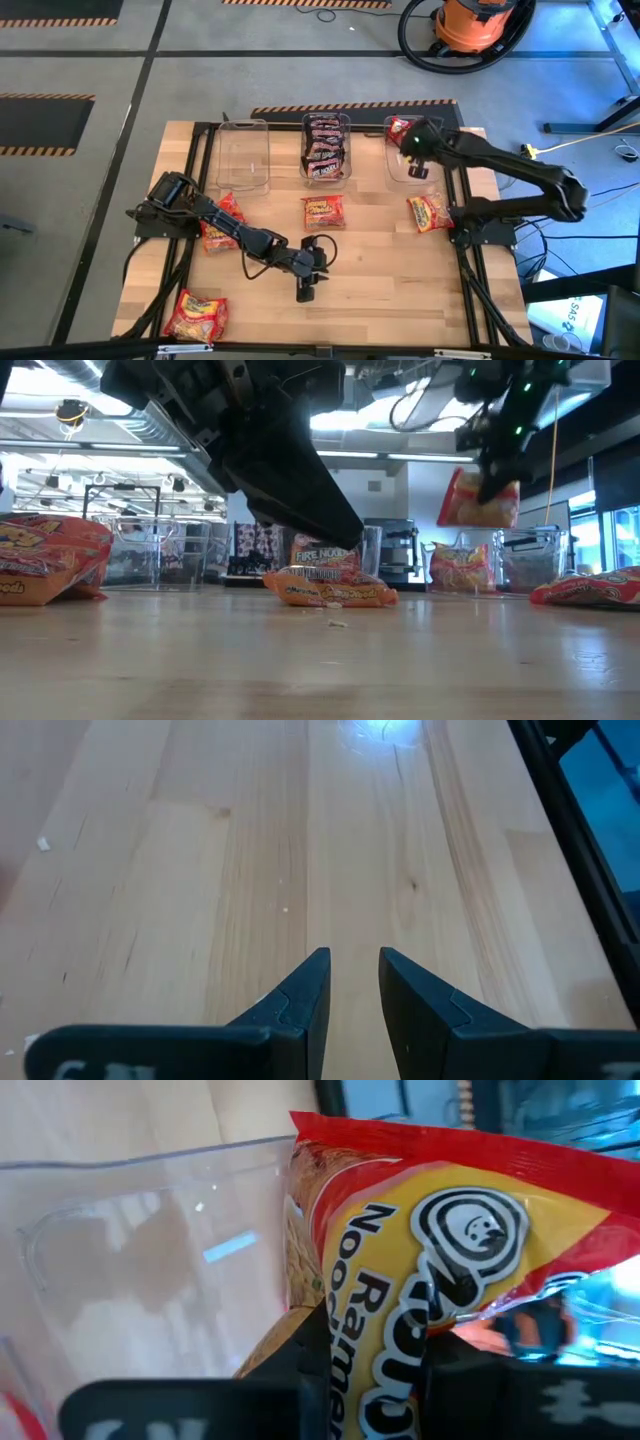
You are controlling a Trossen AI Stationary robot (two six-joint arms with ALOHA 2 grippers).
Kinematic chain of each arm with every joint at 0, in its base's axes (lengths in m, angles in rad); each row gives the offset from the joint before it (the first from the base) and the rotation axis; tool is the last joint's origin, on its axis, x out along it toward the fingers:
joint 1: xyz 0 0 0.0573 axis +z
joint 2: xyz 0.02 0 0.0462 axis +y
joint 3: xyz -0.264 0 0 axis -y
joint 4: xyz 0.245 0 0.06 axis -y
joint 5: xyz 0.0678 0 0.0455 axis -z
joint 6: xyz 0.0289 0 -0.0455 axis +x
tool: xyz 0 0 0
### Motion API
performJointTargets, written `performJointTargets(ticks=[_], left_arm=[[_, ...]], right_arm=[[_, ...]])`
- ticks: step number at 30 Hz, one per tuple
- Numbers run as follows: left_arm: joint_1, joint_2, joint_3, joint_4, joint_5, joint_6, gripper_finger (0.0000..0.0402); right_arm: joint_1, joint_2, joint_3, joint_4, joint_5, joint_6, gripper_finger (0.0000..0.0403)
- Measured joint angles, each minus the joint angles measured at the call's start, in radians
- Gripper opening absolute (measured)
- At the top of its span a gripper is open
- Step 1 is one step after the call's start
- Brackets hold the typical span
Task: Sort Maruchan noodles
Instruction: Put the middle red noodle pack into the right transparent bin
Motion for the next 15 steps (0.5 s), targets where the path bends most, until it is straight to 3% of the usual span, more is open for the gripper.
performJointTargets(ticks=[4, 15], left_arm=[[0.000, 0.000, 0.000, 0.000, -0.005, 0.006, 0.0082], [0.000, 0.000, 0.000, 0.000, -0.017, 0.049, 0.0082]], right_arm=[[-0.080, 0.083, -0.023, 0.066, -0.072, -0.043, 0.0048], [-0.176, 0.326, -0.023, 0.118, -0.091, -0.157, 0.0048]])
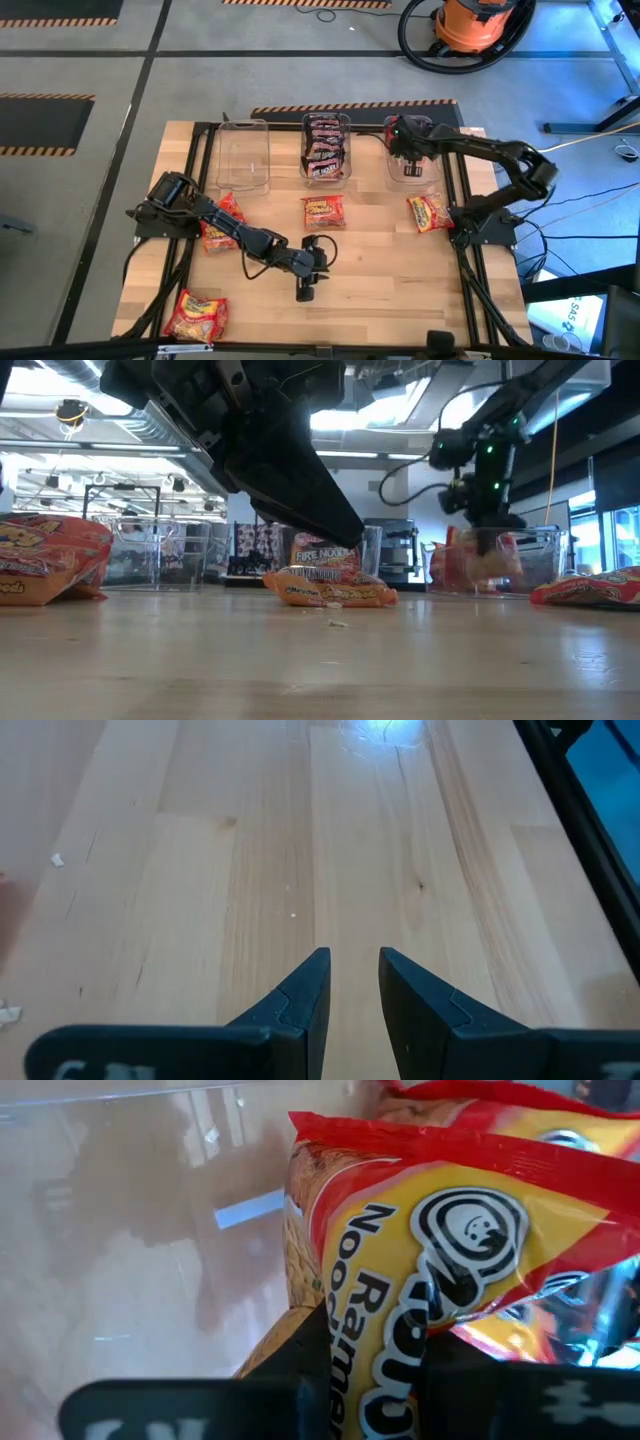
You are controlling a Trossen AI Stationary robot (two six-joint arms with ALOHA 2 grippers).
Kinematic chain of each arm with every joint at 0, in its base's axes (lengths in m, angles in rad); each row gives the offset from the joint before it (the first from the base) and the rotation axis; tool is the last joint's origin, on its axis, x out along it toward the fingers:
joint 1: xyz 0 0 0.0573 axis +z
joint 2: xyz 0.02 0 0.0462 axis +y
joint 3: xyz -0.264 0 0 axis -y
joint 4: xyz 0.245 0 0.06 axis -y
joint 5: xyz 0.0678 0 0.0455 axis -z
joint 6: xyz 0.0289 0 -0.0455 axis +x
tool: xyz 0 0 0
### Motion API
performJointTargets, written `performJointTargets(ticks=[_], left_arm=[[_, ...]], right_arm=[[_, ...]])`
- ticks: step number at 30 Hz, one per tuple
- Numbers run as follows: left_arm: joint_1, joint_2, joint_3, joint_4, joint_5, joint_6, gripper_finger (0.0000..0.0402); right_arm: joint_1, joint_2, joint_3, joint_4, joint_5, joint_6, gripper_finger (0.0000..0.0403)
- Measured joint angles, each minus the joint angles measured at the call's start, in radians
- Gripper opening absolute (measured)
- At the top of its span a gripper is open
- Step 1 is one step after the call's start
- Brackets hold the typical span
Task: Sort Maruchan noodles
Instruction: Put the middle red noodle pack into the right transparent bin, then put the top red noodle pack into the right transparent bin
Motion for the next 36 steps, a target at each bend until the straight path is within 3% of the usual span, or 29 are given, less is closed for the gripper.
performJointTargets(ticks=[9, 19, 24, 31, 36], left_arm=[[0.000, 0.000, 0.000, 0.002, -0.001, 0.010, 0.0082], [0.000, -0.001, 0.000, 0.014, 0.006, 0.032, 0.0082], [0.000, -0.002, 0.000, 0.016, 0.019, 0.032, 0.0082], [0.000, -0.002, 0.000, 0.016, 0.033, 0.033, 0.0082], [0.000, -0.002, 0.000, 0.016, 0.033, 0.035, 0.0082]], right_arm=[[0.002, 0.115, 0.000, 0.104, -0.020, -0.022, 0.0073], [0.002, 0.107, 0.000, 0.144, 0.109, -0.022, 0.0207], [0.002, 0.094, 0.001, 0.159, 0.150, -0.023, 0.0253], [0.041, 0.046, 0.032, 0.010, 0.197, 0.030, 0.0272], [0.114, -0.046, 0.116, -0.116, 0.160, 0.145, 0.0265]])
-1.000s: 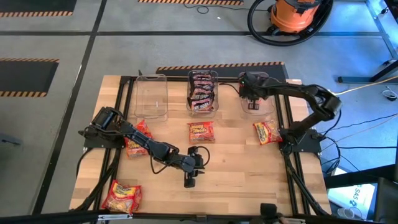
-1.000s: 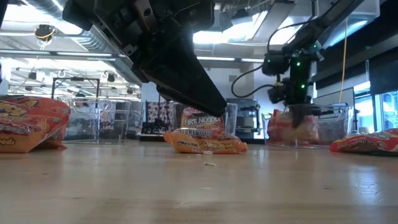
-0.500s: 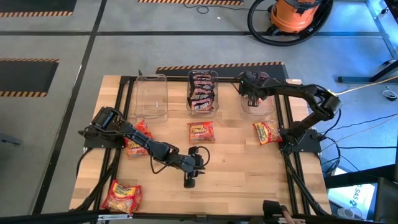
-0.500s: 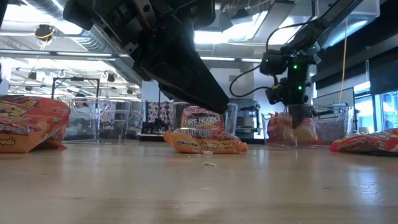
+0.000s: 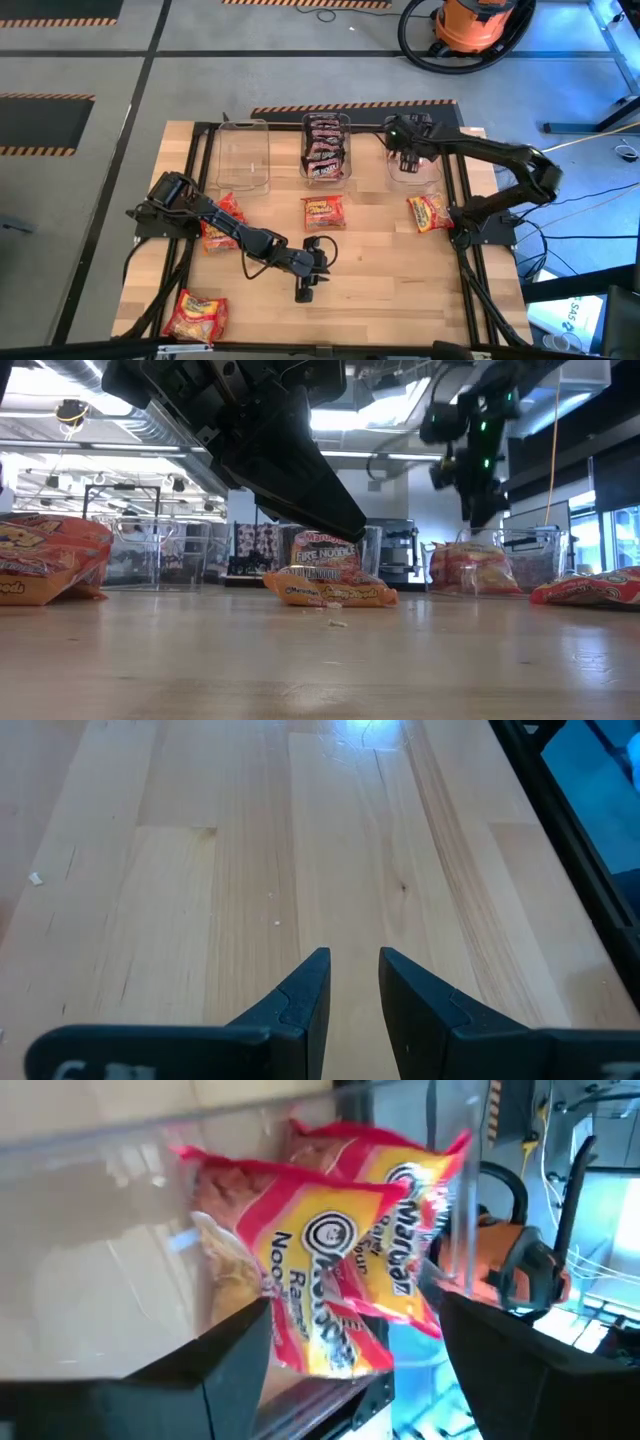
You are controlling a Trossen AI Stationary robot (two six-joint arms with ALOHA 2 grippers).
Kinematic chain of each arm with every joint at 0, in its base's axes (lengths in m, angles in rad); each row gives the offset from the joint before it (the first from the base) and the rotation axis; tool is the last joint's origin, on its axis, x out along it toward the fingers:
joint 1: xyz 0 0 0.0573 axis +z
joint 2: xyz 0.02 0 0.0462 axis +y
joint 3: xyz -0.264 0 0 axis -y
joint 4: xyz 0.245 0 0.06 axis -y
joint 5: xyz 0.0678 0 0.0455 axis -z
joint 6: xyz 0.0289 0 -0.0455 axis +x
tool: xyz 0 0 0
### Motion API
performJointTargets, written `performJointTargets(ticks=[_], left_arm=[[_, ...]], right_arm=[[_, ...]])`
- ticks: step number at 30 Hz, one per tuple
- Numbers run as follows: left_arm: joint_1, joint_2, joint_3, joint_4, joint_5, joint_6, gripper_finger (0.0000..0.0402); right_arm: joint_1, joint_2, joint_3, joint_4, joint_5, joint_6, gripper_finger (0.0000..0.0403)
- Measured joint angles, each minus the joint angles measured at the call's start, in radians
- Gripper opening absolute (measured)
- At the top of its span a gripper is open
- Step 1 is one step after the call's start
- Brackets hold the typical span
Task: Sort Maruchan noodles
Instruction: Put the top red noodle pack into the right transparent bin
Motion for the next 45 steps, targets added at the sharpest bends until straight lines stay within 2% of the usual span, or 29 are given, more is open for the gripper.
performJointTargets(ticks=[3, 5, 10, 13, 19, 24, 27, 37, 45], left_arm=[[0.000, 0.000, 0.000, 0.000, 0.000, 0.000, 0.0082], [-0.001, 0.000, 0.000, 0.000, 0.000, -0.005, 0.0082], [-0.013, 0.000, 0.000, 0.002, -0.011, -0.023, 0.0082], [-0.018, 0.000, 0.000, 0.002, -0.028, -0.023, 0.0082], [-0.016, 0.000, 0.000, 0.012, -0.035, -0.026, 0.0082], [-0.018, 0.000, 0.000, 0.019, -0.034, -0.033, 0.0082], [-0.023, 0.000, 0.000, 0.023, -0.034, -0.035, 0.0082], [-0.028, 0.000, 0.000, 0.022, -0.035, -0.053, 0.0082], [-0.027, 0.000, 0.000, 0.022, -0.054, -0.052, 0.0082]], right_arm=[[0.044, -0.061, 0.051, -0.090, 0.000, 0.106, 0.0257], [0.080, -0.102, 0.080, -0.183, -0.045, 0.230, 0.0250], [0.217, -0.201, 0.099, -0.379, -0.336, 0.584, 0.0223], [0.322, -0.253, 0.055, -0.422, -0.448, 0.721, 0.0197], [0.459, -0.263, -0.073, -0.419, -0.455, 0.915, 0.0111], [0.465, -0.192, -0.189, -0.420, -0.455, 0.960, 0.0035], [0.465, -0.134, -0.245, -0.418, -0.447, 0.960, 0.0006], [0.496, 0.044, -0.278, -0.397, -0.461, 0.961, 0.0016], [0.628, 0.047, -0.220, -0.134, -0.628, 1.029, 0.0017]])
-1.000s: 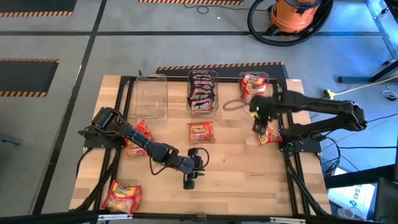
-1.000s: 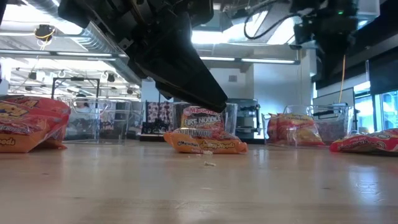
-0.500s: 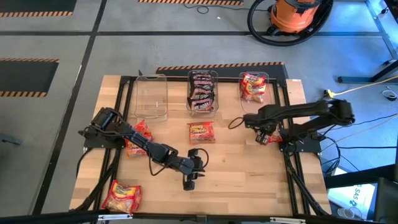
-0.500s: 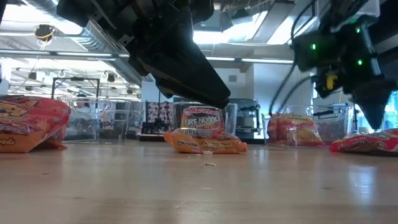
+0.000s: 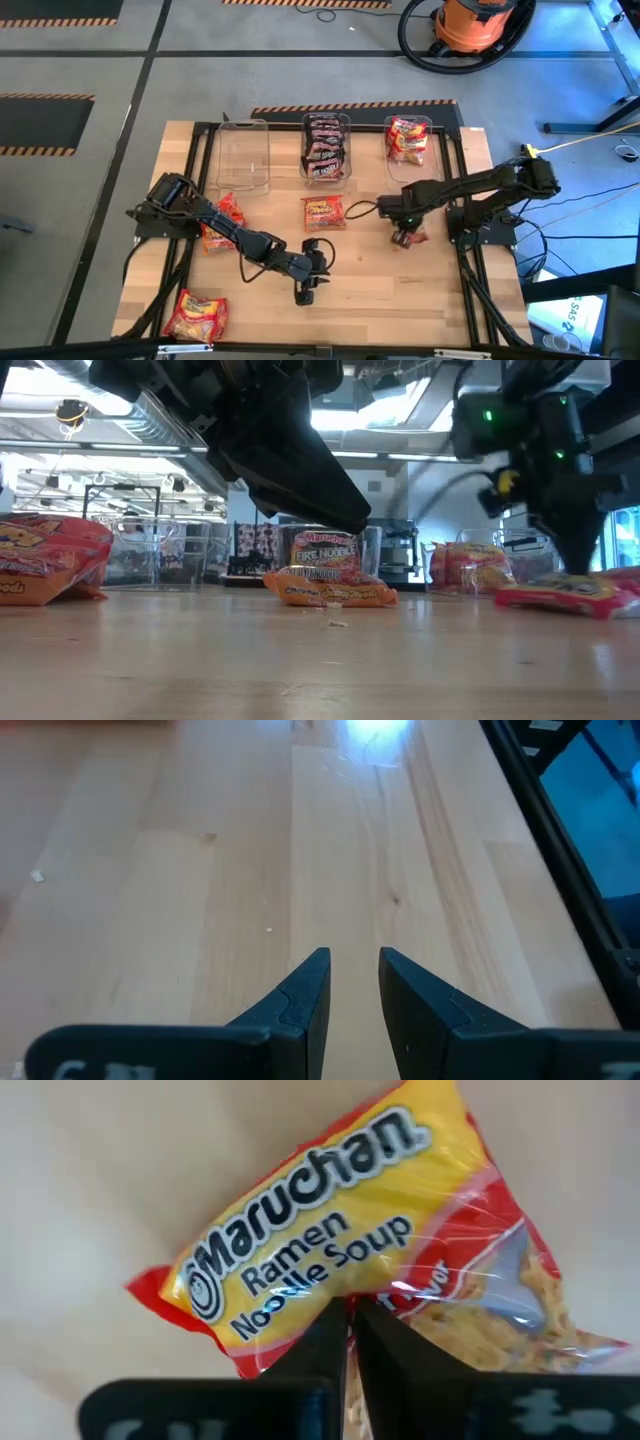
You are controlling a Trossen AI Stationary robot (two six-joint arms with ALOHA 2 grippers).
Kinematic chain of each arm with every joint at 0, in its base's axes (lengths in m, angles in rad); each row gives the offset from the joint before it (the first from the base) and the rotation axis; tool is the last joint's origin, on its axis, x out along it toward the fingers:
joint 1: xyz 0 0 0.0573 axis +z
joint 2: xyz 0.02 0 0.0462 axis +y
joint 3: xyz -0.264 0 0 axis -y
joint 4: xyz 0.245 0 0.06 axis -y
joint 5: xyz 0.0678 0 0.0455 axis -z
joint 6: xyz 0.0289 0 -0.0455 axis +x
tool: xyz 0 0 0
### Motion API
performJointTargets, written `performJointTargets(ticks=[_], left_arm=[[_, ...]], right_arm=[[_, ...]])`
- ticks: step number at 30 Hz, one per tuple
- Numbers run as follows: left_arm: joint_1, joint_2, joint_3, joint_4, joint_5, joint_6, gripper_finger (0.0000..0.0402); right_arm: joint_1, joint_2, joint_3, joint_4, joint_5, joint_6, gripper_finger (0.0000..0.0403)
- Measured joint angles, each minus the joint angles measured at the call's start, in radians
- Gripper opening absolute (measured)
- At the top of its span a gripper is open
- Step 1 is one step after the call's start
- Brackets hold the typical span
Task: Sort Maruchan noodles
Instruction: Put the top red noodle pack into the right transparent bin
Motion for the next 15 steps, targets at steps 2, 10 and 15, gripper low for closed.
performJointTargets(ticks=[2, 10, 15], left_arm=[[0.000, 0.000, 0.000, 0.000, -0.007, 0.000, 0.0082], [0.000, 0.006, 0.000, 0.039, -0.083, -0.008, 0.0082], [0.015, 0.061, 0.001, 0.212, -0.095, -0.008, 0.0082]], right_arm=[[0.028, -0.001, 0.001, 0.108, -0.037, 0.016, 0.0017], [0.110, -0.002, 0.007, 0.404, -0.108, 0.037, 0.0017], [0.184, -0.029, 0.064, 0.307, 0.020, 0.039, 0.0017]])
